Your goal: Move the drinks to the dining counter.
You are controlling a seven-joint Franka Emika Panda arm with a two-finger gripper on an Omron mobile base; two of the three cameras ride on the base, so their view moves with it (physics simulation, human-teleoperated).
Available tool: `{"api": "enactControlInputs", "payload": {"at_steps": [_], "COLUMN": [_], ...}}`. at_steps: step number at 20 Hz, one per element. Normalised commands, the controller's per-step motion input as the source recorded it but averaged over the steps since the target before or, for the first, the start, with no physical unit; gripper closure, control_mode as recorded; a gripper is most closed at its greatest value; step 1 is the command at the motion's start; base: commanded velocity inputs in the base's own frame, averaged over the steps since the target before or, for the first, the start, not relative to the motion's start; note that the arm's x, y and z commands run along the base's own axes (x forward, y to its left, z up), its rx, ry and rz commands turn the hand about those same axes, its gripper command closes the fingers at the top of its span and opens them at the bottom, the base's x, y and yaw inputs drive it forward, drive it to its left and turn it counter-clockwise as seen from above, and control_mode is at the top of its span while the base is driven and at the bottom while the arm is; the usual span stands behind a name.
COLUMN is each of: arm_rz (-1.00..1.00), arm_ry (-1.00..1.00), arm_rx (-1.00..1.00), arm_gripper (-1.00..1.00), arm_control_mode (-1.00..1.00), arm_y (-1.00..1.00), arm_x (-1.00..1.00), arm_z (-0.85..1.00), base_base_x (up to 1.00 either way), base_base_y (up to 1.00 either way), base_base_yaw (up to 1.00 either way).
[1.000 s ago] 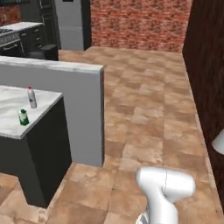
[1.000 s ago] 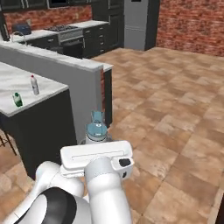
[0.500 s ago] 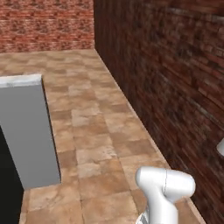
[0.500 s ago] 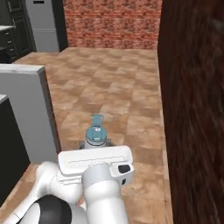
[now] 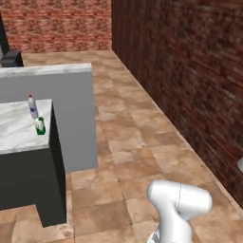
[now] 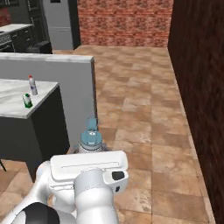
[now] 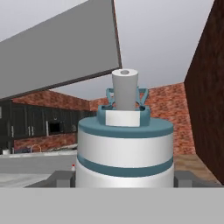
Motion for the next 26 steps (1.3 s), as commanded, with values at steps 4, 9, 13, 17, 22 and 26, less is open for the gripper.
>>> {"api": "enactControlInputs", "payload": {"at_steps": [4, 9, 13, 17, 22, 26], "arm_rz": [0.0, 0.0, 0.0, 0.0, 0.0, 0.0], "arm_ry": [0.0, 0.0, 0.0, 0.0, 0.0, 0.0], "arm_rx": [0.0, 0.0, 0.0, 0.0, 0.0, 0.0], "arm_gripper": [1.0, 1.0, 1.0, 1.0, 1.0, 1.0], "arm_control_mode": [1.0, 1.0, 1.0, 1.0, 1.0, 1.0], "arm_y": [0.0, 0.0, 0.0, 0.0, 0.0, 0.0], "arm_x": [0.0, 0.0, 0.0, 0.0, 0.0, 0.0], "arm_z": [0.0, 0.0, 0.0, 0.0, 0.0, 0.0], "base_base_x": [-0.95, -0.34, 0.22, 0.65, 0.96, 0.87], "base_base_y": [1.0, 1.0, 1.0, 1.0, 1.0, 1.0], "base_base_yaw": [0.0, -0.02, -0.13, -0.23, -0.28, -0.29]}}
